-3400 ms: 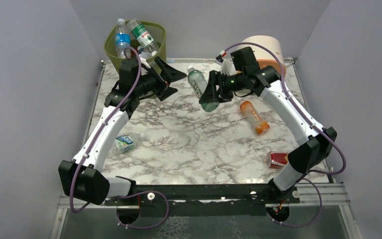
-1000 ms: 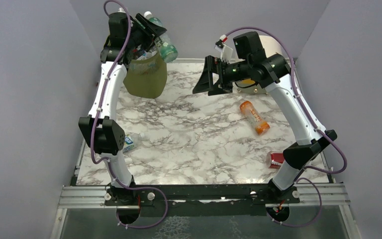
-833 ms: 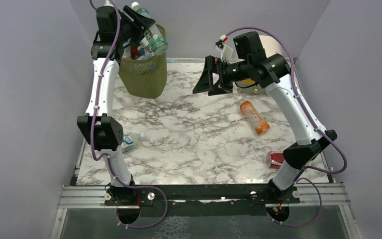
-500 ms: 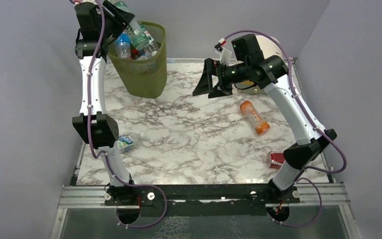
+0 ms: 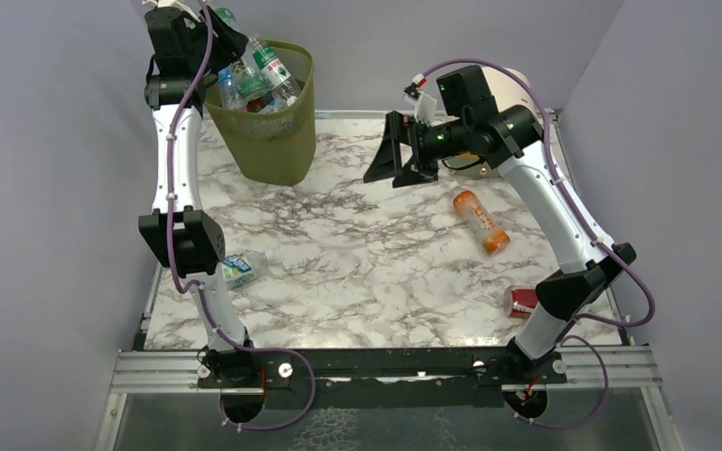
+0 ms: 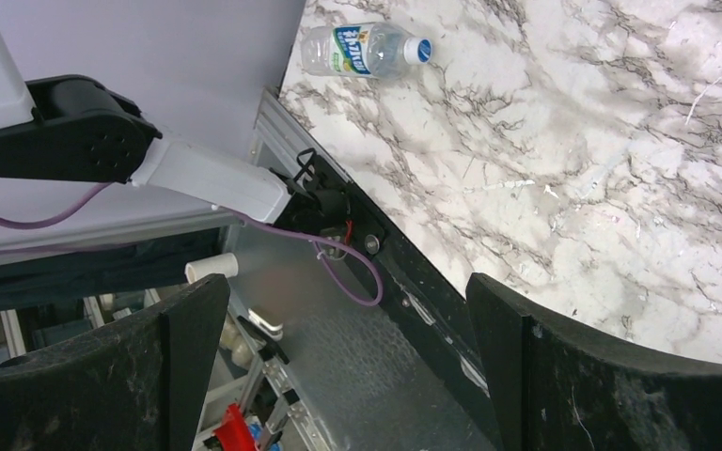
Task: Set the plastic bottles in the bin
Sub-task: Place the plastic bottle in the trash bin.
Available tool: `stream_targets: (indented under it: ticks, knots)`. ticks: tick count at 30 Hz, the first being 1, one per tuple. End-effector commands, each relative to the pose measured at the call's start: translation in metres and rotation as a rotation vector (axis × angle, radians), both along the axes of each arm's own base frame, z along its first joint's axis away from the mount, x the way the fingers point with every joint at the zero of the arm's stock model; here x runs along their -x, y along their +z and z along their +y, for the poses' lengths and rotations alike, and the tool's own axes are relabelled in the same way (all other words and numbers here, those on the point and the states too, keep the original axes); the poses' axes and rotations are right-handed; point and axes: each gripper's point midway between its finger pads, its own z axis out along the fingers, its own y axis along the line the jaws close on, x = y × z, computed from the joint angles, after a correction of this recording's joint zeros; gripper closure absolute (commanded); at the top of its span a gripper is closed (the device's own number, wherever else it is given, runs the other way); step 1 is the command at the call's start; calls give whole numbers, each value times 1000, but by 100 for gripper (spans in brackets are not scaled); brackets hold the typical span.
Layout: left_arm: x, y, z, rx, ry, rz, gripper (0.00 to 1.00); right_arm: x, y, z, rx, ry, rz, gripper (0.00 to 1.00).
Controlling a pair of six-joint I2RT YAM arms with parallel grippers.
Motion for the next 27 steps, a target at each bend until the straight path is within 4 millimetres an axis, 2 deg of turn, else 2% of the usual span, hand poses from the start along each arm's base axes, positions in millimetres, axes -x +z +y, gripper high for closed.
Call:
stream_targets:
  ticks: [1,3,7,10,16,20,24,27]
  knots:
    - [-11,15,19,-97,44,-73,44,5,4,3,-24,25,6,1]
    - [-14,15,18,-105,40,-78,41,6,3,3,-24,28,11,1]
    - [-15,14,23,-119,64,-80,20,6,0,4,-24,30,19,0]
    - [-15,18,21,-115,60,-90,12,7,-1,4,-23,32,23,1]
    - [-12,24,20,-93,71,-105,9,7,-2,4,-27,34,28,1]
    - [-2,43,16,-53,70,-139,9,6,-4,3,-23,32,31,1]
    - [13,58,-2,46,9,-146,9,2,-4,1,-14,28,19,1]
    - [33,60,-20,135,-49,-119,9,0,-7,1,-6,24,21,1]
